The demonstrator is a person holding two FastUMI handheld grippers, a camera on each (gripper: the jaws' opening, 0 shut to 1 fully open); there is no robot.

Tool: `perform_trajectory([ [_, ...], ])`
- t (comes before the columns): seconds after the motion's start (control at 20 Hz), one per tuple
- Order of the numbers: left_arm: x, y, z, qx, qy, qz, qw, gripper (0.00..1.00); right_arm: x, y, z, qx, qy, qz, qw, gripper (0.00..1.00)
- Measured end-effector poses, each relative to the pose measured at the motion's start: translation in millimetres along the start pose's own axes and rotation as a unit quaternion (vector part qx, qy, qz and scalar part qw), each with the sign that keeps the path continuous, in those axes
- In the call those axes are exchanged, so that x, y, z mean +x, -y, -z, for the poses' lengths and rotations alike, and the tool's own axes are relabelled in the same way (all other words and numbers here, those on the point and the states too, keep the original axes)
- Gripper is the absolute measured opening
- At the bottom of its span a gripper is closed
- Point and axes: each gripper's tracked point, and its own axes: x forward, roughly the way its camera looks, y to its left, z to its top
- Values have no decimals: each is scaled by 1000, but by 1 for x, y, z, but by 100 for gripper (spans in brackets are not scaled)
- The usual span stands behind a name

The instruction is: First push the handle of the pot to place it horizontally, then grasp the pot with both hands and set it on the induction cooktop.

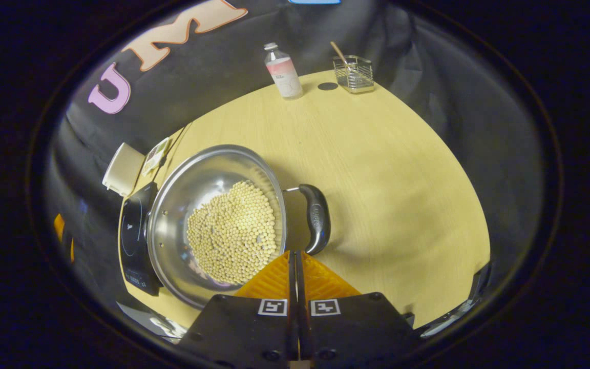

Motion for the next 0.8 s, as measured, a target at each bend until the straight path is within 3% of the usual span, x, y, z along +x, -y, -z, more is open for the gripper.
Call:
perform_trajectory([
  [0.4,5,12,25,4,-21,-13,1000,96,4,2,-14,-3,0,-18,1000,3],
  [0.65,15,17,29,4,-26,-13,1000,96,1,3,-24,41,-9,-33,999,0],
  [0.75,19,17,32,2,-34,-14,999,96,-2,11,-24,66,-20,-32,997,5],
  [0.8,22,17,35,0,-38,-14,999,96,-5,13,-25,80,-23,-39,996,14],
])
